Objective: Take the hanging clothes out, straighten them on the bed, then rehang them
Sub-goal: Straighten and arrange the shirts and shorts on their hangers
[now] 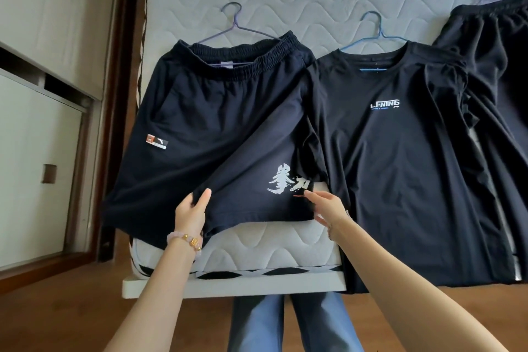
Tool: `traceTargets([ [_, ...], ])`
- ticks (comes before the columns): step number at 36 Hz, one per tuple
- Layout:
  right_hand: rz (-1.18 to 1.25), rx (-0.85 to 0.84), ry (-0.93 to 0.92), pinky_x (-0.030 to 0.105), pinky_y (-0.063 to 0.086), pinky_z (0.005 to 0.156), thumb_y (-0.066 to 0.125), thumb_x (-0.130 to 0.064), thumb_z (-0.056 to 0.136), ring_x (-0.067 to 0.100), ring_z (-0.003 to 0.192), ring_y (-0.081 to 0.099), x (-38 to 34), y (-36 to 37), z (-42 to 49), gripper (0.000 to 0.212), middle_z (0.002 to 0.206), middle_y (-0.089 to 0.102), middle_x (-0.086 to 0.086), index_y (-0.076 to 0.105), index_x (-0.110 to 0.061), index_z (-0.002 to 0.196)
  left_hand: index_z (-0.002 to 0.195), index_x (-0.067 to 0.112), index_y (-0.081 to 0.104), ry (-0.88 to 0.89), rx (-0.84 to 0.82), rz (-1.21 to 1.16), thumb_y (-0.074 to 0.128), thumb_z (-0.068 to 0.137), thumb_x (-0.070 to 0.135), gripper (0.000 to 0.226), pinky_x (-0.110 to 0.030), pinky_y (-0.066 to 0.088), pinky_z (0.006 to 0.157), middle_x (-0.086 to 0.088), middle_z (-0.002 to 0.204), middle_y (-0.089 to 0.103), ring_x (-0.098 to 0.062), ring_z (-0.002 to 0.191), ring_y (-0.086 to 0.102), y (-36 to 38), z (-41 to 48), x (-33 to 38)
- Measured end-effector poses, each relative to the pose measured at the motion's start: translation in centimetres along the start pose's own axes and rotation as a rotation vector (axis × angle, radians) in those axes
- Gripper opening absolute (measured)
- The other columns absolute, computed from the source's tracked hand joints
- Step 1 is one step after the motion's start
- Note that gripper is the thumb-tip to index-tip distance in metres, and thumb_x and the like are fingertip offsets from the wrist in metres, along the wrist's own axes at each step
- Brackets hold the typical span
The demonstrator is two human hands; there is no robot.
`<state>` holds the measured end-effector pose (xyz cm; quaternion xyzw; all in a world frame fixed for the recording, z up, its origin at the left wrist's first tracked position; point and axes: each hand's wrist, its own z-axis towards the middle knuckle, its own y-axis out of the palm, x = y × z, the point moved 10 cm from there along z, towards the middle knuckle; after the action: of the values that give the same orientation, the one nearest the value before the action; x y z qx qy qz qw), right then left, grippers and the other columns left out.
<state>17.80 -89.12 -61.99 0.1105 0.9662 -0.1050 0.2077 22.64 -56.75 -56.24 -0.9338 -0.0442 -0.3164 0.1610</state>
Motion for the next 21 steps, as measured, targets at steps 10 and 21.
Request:
traceTargets([
  [10, 0.072, 0.186, -0.377, 0.024, 0.044, 0.066, 0.062, -0.015, 0.086, 0.011, 0.070, 0.051, -5.7, -3.0, -4.0, 0.014, 0.075, 0.054, 0.001, 0.052, -0.012, 0.076, 0.135, 0.010, 0.055, -0.002, -0.038, 0.032, 0.062, 0.095, 0.029, 0.045, -0.047, 0.045, 0.110, -0.005, 0.131, 0.062, -0.024, 0.125, 0.056, 0.6, -1.3, -0.5],
  [21, -0.062, 0.377, -0.559, 0.005, 0.043, 0.053, 0.053, -0.009, 0.092, 0.011, 0.068, 0.054, -8.0, -14.7, -7.3, 0.010, 0.082, 0.060, 0.009, 0.053, -0.013, 0.082, 0.109, 0.013, 0.062, -0.151, -0.234, 0.012, 0.061, 0.095, 0.013, 0.015, -0.033, 0.054, 0.085, -0.009, 0.115, 0.069, -0.022, 0.102, 0.065, 9.0, -6.2, -8.4],
])
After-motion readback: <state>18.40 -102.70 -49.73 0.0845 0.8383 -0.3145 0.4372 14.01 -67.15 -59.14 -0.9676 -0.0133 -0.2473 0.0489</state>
